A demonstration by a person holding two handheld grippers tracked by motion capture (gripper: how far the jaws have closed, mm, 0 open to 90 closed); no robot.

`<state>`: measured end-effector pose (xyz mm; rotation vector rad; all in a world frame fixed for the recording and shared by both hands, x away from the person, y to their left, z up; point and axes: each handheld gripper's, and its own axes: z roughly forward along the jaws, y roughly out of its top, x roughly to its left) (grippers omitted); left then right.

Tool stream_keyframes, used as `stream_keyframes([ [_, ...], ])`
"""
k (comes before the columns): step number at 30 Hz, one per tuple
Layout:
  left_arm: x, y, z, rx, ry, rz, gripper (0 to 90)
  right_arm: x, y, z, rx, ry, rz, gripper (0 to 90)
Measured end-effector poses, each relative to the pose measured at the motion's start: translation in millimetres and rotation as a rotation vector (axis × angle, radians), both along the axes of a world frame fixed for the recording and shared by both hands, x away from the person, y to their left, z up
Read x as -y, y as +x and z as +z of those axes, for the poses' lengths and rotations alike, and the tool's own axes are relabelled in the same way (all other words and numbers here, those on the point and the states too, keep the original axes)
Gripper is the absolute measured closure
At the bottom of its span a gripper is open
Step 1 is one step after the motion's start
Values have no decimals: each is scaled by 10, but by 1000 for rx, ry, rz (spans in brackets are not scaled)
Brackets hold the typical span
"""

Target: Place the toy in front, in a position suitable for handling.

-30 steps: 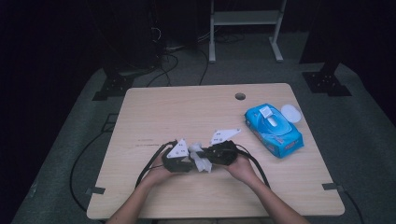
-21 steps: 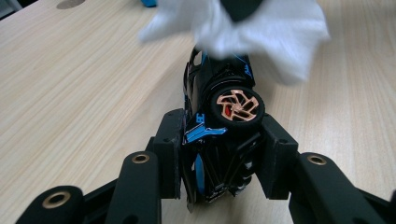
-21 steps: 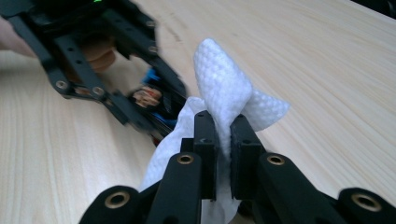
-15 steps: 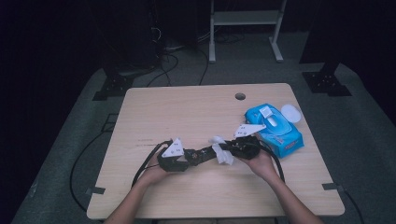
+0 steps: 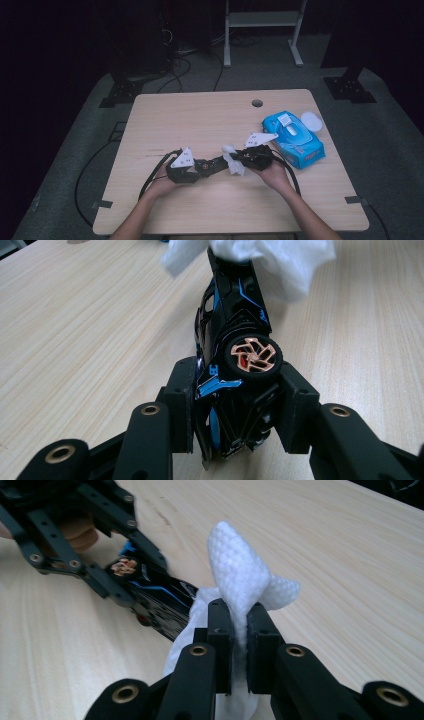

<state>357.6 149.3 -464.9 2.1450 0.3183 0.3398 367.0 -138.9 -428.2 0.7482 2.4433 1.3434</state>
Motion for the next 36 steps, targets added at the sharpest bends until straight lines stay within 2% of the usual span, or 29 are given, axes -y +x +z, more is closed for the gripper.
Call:
stream_keyframes([
  [3,4,7,0,-3,-1,2,579,102,19,2,-16,19,-15,828],
  [7,15,14,14,-13,13,5,577,102,17,16,-7,10,-20,828],
  [9,32,18,23,-10,23,12,563,71,16,-1,-12,15,-11,828],
  [12,58,22,49,-11,10,0,535,-23,-7,-18,-23,18,14,829],
  [14,88,16,79,-3,26,-6,508,-114,-28,-27,-13,18,32,828],
  [16,104,22,89,0,25,-6,493,-179,-29,-34,-29,30,54,829],
  [18,115,30,88,4,31,7,519,-235,-28,-39,-36,38,75,829],
  [20,87,52,89,-4,29,12,576,-267,-29,-18,-26,18,82,829],
  [24,36,41,100,-10,41,13,588,-182,21,11,-10,16,43,829],
  [27,-8,33,116,-15,54,8,592,-108,60,-3,-23,39,28,829],
  [29,-39,23,124,-24,60,4,593,-84,53,8,-9,23,12,829],
  [32,-62,17,133,-29,67,5,594,-54,56,1,-14,20,1,829],
  [36,-30,31,157,-43,83,8,586,-6,66,-42,-35,40,-11,828],
])
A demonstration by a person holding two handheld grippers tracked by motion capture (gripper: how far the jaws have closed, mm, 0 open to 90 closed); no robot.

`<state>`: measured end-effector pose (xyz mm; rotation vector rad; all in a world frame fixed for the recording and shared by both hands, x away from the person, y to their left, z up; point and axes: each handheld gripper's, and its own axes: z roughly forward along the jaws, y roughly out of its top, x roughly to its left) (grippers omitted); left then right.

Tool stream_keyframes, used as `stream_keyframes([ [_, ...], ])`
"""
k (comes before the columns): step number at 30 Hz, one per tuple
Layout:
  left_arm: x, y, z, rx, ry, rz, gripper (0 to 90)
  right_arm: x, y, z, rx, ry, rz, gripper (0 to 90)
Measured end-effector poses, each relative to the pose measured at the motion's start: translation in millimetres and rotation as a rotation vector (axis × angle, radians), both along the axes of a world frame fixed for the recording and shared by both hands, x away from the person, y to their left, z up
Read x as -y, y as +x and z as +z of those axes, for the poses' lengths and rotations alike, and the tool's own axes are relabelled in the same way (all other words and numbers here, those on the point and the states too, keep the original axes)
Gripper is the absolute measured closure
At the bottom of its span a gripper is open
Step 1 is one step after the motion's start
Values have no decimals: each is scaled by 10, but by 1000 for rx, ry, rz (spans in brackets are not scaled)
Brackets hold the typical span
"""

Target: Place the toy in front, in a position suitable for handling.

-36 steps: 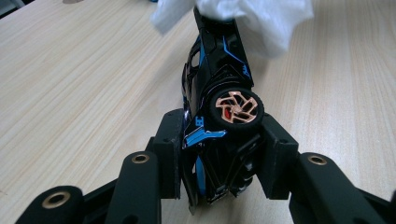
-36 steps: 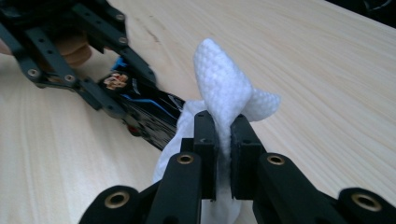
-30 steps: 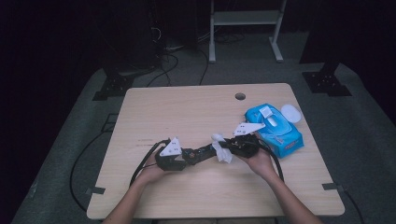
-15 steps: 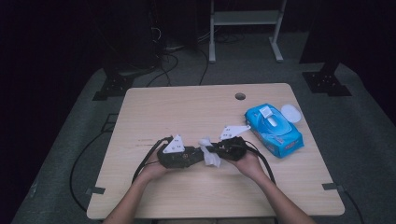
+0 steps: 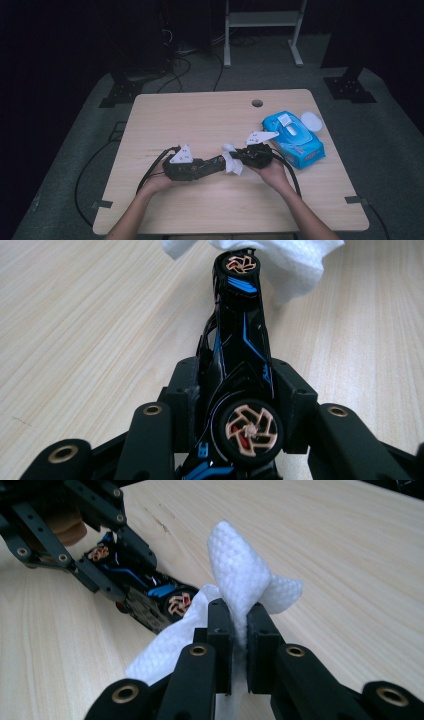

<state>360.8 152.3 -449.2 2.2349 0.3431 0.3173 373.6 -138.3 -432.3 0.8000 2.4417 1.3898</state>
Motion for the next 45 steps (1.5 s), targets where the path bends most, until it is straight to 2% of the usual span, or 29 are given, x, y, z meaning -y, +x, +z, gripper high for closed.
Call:
stream_keyframes([
  [5,135,46,37,-14,41,-11,530,27,6,-74,-21,13,-6,828],
  [13,331,145,57,-35,73,-18,522,84,32,-165,-56,9,-19,828],
  [17,379,163,54,-47,91,-19,522,82,39,-211,-75,20,-17,828],
  [21,397,167,53,-53,106,-18,510,40,22,-209,-75,22,-5,828],
  [26,410,152,63,-50,150,-21,511,-27,-9,-200,-78,33,23,828],
  [30,410,147,47,-63,192,0,512,-63,-14,-206,-77,34,35,828],
  [32,426,155,45,-80,229,10,512,-77,-20,-208,-81,37,35,828],
  [34,442,151,46,-81,245,10,544,-85,-23,-208,-79,36,35,828],
  [37,424,164,65,-101,226,14,562,-82,-22,-208,-81,38,35,828],
  [40,424,143,70,-76,224,12,567,-68,-21,-197,-79,45,35,828],
  [41,418,133,71,-61,209,14,567,-61,-20,-193,-78,49,33,828],
  [44,392,121,98,-48,173,11,567,3,-12,-180,-83,82,24,828],
  [45,385,114,110,-52,148,12,567,21,-13,-176,-86,88,23,828],
])
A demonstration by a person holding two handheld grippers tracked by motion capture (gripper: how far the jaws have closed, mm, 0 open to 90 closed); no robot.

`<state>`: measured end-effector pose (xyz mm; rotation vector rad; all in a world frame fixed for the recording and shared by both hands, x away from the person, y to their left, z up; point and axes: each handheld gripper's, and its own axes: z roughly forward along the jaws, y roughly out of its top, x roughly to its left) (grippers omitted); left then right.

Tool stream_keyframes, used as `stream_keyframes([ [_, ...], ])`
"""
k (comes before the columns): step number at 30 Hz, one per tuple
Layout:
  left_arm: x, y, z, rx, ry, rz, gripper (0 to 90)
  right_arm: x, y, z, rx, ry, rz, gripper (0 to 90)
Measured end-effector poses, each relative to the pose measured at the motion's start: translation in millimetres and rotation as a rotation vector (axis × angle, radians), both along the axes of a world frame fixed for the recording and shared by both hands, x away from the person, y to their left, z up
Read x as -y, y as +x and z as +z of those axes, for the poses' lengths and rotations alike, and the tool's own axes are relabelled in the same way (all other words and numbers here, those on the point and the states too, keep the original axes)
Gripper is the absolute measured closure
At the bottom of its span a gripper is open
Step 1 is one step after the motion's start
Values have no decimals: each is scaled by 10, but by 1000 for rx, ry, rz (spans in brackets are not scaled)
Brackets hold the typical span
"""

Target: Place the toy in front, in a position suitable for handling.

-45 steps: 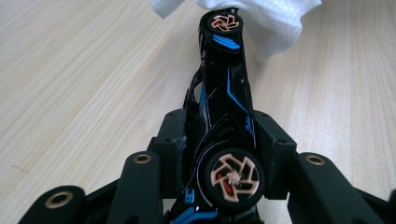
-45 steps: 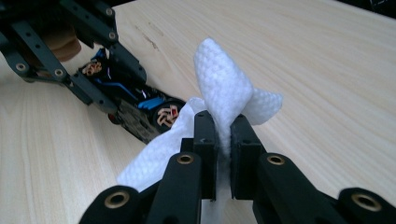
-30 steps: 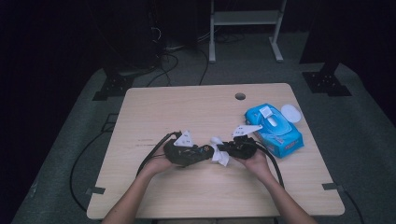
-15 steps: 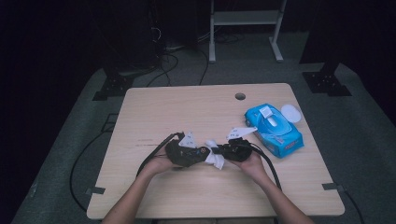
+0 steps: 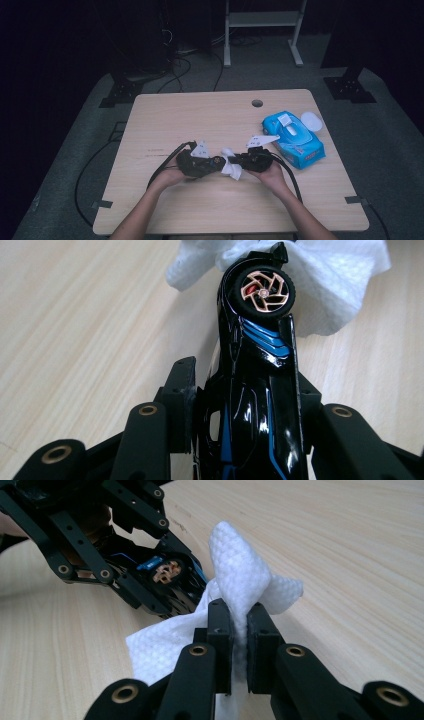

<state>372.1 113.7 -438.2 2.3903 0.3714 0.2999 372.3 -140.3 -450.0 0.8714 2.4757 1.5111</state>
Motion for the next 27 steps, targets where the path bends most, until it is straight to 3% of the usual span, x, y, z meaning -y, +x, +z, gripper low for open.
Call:
stream_keyframes([
  [4,-25,-35,76,16,-82,1,567,90,0,76,-12,61,-4,828],
  [9,-46,-59,121,40,-171,3,567,122,-42,249,15,111,5,828],
  [11,-43,-66,123,39,-177,1,567,128,-51,298,16,142,16,828],
  [14,-19,-74,116,38,-154,4,568,96,-69,354,21,151,45,828],
  [18,-54,-68,100,25,-180,3,568,52,-80,377,35,141,57,828],
  [23,-108,-71,123,26,-220,7,568,131,-13,287,10,154,27,828],
  [27,-121,-74,137,26,-262,1,568,182,27,163,-28,129,7,828],
])
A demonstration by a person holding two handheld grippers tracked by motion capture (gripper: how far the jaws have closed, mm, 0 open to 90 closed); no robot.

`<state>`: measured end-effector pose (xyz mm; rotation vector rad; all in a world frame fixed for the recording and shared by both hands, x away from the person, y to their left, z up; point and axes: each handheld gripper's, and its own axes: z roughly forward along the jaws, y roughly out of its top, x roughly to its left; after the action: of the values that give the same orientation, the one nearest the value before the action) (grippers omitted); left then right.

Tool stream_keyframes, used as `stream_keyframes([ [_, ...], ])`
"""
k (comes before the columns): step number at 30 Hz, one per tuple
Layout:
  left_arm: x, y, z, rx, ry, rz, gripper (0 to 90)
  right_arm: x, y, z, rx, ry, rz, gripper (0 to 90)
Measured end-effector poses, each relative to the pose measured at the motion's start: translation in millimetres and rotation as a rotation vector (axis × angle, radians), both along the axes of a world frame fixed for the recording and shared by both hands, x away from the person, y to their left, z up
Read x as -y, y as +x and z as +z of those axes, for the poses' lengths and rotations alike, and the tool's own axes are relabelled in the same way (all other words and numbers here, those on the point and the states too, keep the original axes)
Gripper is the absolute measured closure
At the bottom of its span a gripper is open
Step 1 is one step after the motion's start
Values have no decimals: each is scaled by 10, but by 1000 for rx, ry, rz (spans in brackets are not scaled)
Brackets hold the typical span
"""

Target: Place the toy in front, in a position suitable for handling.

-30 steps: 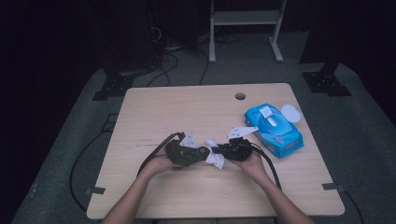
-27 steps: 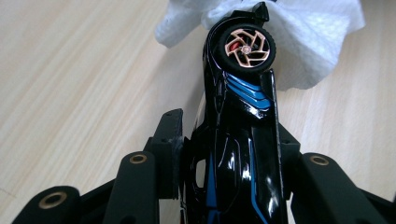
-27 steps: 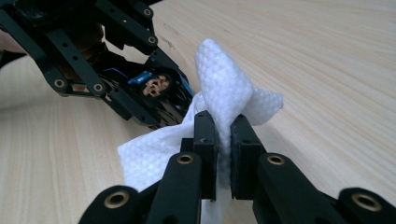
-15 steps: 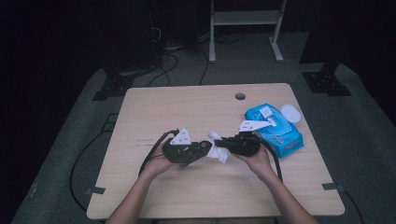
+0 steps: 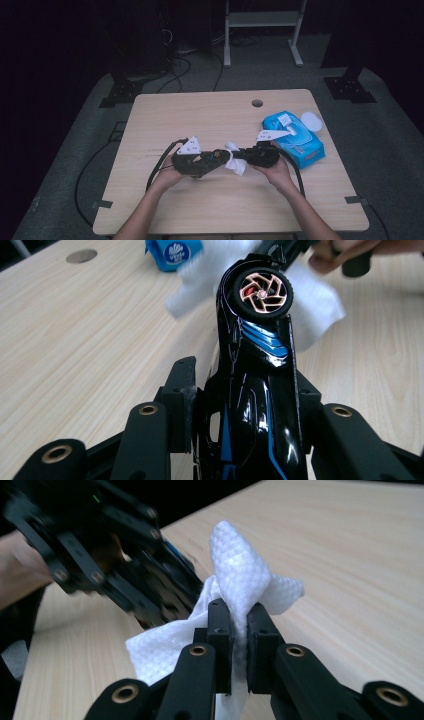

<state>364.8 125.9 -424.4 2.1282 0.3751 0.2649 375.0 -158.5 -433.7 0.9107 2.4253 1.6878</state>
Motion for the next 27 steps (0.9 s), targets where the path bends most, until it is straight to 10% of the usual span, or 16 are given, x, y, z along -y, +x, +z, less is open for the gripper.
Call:
stream_keyframes([
  [27,-6,-2,28,-16,-76,-20,637,-106,-65,195,33,44,44,829],
])
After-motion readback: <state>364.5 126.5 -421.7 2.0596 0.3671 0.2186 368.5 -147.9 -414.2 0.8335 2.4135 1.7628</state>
